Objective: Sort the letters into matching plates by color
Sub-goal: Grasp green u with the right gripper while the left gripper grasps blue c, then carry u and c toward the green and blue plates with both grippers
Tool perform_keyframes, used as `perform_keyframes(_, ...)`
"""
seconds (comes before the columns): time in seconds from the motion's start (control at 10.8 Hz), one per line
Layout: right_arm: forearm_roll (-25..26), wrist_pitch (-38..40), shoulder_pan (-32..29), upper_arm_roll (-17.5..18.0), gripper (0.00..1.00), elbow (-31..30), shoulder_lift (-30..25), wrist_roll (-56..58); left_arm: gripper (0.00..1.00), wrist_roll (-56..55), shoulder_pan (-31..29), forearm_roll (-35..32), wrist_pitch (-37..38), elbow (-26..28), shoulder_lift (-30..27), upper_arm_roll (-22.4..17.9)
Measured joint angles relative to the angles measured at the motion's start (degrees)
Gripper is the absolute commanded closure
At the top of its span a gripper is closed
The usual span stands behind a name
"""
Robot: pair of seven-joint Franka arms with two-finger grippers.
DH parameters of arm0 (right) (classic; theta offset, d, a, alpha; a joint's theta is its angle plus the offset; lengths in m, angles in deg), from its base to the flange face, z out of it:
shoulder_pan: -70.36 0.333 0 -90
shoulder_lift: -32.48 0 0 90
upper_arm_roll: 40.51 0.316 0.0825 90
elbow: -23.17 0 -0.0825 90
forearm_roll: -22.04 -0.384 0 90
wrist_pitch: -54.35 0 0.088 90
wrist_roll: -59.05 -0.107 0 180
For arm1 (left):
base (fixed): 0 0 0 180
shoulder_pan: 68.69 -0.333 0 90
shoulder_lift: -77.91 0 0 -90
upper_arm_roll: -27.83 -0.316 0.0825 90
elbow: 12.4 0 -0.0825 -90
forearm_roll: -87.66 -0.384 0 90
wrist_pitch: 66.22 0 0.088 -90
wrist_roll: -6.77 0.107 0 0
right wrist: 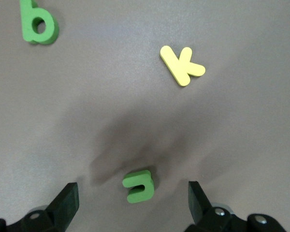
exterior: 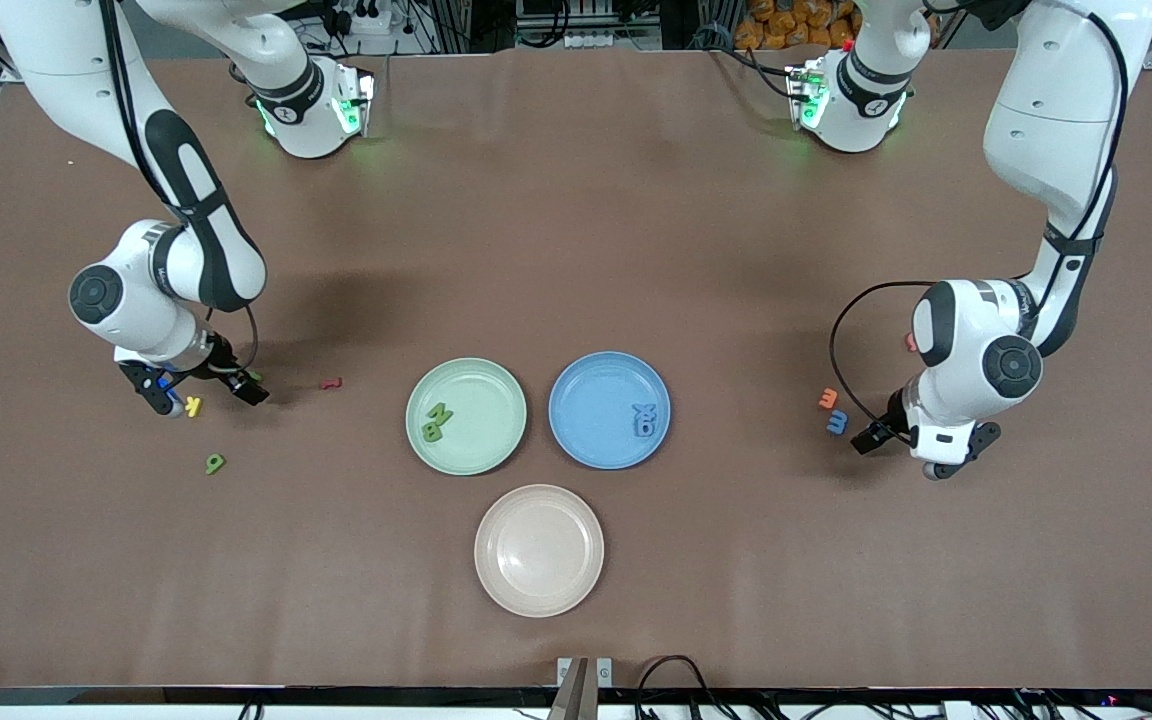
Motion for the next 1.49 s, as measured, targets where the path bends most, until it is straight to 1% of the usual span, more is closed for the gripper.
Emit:
perform_keyframes(0.09, 0.00, -0.26, 0.00, 0.02, 0.14, -0.36, 0.00, 0.00, 0.00, -0.31, 0.11, 0.00, -0.29, 0.00, 0.17, 0.00)
perform_keyframes(0.19, 0.00, -0.32, 0.00, 0.06, 0.24, -0.49, 0.00, 0.02, 0.00, -0.34, 0.11, 0.00, -0.31, -0.01, 0.17, -0.02)
perform_keyframes(0.28, 0.00, -0.33, 0.00, 0.14, 0.30, -0.56, 0.00, 0.02, 0.35, -0.34, 0.11, 0.00, -0.32, -0.01, 0.17, -0.03)
perform_keyframes(0.46, 0.00, -0.35, 0.03, 0.26, 0.44, -0.60, 0.00, 0.02, 0.96, -0.33, 0.12, 0.00, -0.36, -0.02, 0.14, -0.03)
perform_keyframes(0.56, 0.00, -0.35, 0.07, 0.29, 0.48, -0.62, 0.00, 0.02, 1.00, -0.23, 0.16, -0.12, -0.38, -0.08, -0.08, -0.03)
perform_keyframes(0.74, 0.00, -0.35, 0.21, 0.36, 0.48, -0.66, 0.00, 0.04, 1.00, -0.22, 0.18, -0.17, -0.38, -0.08, -0.40, -0.03)
perform_keyframes(0.84, 0.00, -0.36, 0.28, 0.37, 0.54, -0.68, 0.00, 0.04, 1.00, -0.22, 0.18, -0.17, -0.38, -0.08, -0.48, -0.03)
perform_keyframes(0.93, 0.00, -0.49, 0.32, 0.38, 0.56, -0.71, 0.00, 0.05, 1.00, -0.22, 0.18, -0.17, -0.36, -0.05, -0.55, -0.04)
perform_keyframes(1.3, 0.01, -1.23, 0.37, 0.44, 0.57, -0.94, 0.00, 0.09, 1.00, -0.22, 0.41, -0.18, -0.37, -0.25, -0.91, -0.04)
perform_keyframes(1.39, 0.01, -1.26, 0.37, 0.44, 0.60, -0.98, 0.00, 0.10, 1.00, -0.22, 0.72, -0.18, -0.39, -0.38, -1.20, -0.04)
perform_keyframes(1.49, 0.01, -1.28, 0.37, 0.44, 0.66, -1.00, 0.00, 0.20, 1.00, -0.22, 1.00, -0.18, -0.43, -0.55, -1.43, -0.03)
